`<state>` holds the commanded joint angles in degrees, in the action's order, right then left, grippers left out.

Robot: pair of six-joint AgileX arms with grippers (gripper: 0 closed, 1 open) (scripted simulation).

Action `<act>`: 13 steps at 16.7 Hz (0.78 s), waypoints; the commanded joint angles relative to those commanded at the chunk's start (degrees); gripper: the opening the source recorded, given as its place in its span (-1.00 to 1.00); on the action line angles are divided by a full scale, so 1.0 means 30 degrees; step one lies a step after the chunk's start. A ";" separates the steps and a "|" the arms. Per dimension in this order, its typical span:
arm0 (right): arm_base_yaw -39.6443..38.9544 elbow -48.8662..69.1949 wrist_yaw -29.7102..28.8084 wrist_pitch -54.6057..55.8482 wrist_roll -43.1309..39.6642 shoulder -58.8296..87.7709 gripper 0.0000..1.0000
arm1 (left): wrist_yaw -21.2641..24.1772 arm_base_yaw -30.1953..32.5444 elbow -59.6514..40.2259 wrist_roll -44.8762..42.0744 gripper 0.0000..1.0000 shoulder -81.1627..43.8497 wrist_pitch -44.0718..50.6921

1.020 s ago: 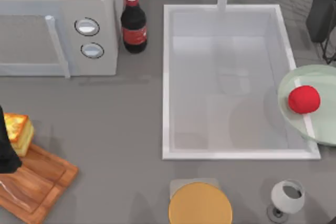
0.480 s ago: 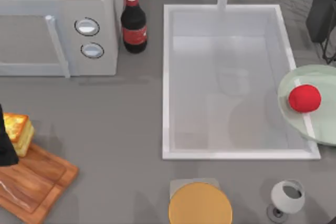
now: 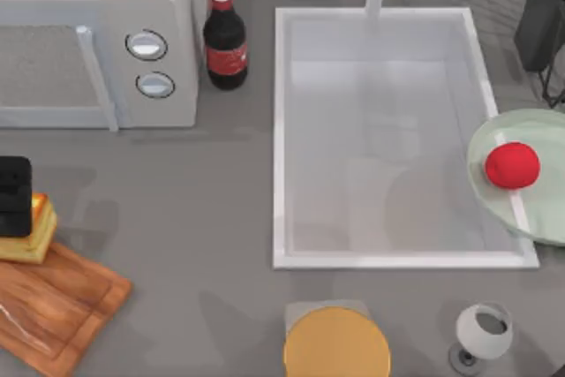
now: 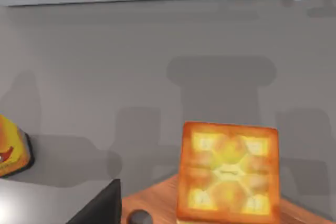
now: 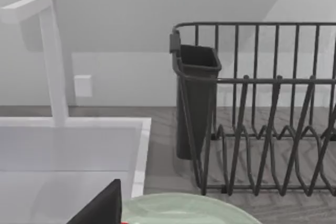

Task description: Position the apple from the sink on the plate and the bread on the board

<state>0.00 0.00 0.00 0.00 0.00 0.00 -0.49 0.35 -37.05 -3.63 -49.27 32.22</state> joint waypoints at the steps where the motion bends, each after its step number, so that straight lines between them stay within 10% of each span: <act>1: 0.0000 0.0000 0.0000 0.0000 0.0000 0.0000 1.00 | -0.0018 0.0013 -0.1343 -0.0132 1.00 -0.1960 0.1169; 13: 0.0000 0.0000 0.0000 0.0000 0.0000 0.0000 1.00 | -0.0158 0.0114 -1.1944 -0.1165 1.00 -1.7300 1.0314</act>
<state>0.00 0.00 0.00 0.00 0.00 0.00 -0.96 0.69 -72.88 -7.13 -101.17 63.16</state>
